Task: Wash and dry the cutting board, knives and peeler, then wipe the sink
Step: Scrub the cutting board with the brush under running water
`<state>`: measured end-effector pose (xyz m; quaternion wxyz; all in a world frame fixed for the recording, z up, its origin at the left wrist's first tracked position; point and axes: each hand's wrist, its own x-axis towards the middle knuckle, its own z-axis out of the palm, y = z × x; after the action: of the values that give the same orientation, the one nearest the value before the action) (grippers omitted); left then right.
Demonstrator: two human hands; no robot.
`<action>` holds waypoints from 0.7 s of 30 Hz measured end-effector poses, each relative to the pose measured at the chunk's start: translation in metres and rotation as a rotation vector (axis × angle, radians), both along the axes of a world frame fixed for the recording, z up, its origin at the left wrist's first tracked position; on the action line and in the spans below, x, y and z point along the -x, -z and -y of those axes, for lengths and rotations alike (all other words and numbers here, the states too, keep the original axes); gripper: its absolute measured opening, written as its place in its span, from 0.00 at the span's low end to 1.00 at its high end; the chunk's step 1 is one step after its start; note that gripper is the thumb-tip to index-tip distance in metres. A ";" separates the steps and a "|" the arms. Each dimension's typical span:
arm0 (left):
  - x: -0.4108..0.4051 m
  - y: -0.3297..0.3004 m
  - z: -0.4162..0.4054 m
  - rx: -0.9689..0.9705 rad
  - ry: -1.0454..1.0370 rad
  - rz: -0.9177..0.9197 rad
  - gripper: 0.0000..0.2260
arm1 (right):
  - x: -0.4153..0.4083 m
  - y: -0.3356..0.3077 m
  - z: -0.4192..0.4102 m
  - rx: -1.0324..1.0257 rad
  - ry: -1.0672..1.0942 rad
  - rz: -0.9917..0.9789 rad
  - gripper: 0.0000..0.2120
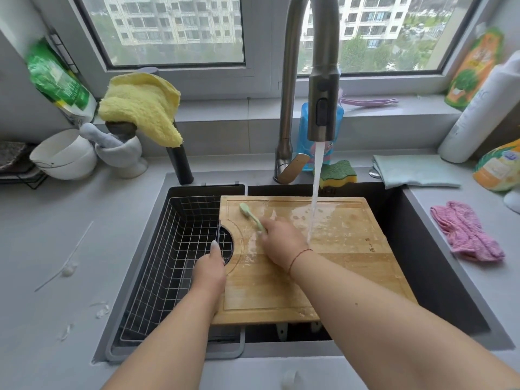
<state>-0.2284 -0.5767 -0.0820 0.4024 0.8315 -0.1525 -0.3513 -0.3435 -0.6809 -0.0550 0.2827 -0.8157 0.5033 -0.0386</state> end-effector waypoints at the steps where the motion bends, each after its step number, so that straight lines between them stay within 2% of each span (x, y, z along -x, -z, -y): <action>1: 0.000 0.000 0.001 0.012 0.013 0.003 0.24 | 0.011 0.002 0.003 0.024 0.056 -0.021 0.15; 4: -0.001 0.002 -0.002 0.022 0.055 0.032 0.22 | 0.051 0.009 0.010 0.035 0.345 0.020 0.15; 6: 0.000 0.001 -0.001 0.024 0.060 0.022 0.22 | 0.067 0.011 0.010 0.087 0.366 -0.030 0.15; 12: 0.001 -0.002 -0.001 0.016 0.018 -0.006 0.24 | 0.074 0.011 -0.027 0.118 -0.045 -0.020 0.12; 15: 0.000 -0.002 -0.001 0.013 0.023 -0.012 0.24 | 0.081 0.006 -0.027 0.199 -0.016 -0.136 0.14; 17: -0.001 0.000 0.000 0.017 0.028 -0.011 0.24 | 0.078 0.003 -0.032 0.182 -0.069 -0.131 0.13; 21: -0.002 0.001 0.001 0.041 0.021 -0.020 0.24 | 0.070 -0.003 -0.062 0.205 -0.447 -0.089 0.09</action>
<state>-0.2267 -0.5774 -0.0831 0.4171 0.8180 -0.1643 -0.3605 -0.4131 -0.6193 -0.0517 0.1776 -0.9319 0.3160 0.0101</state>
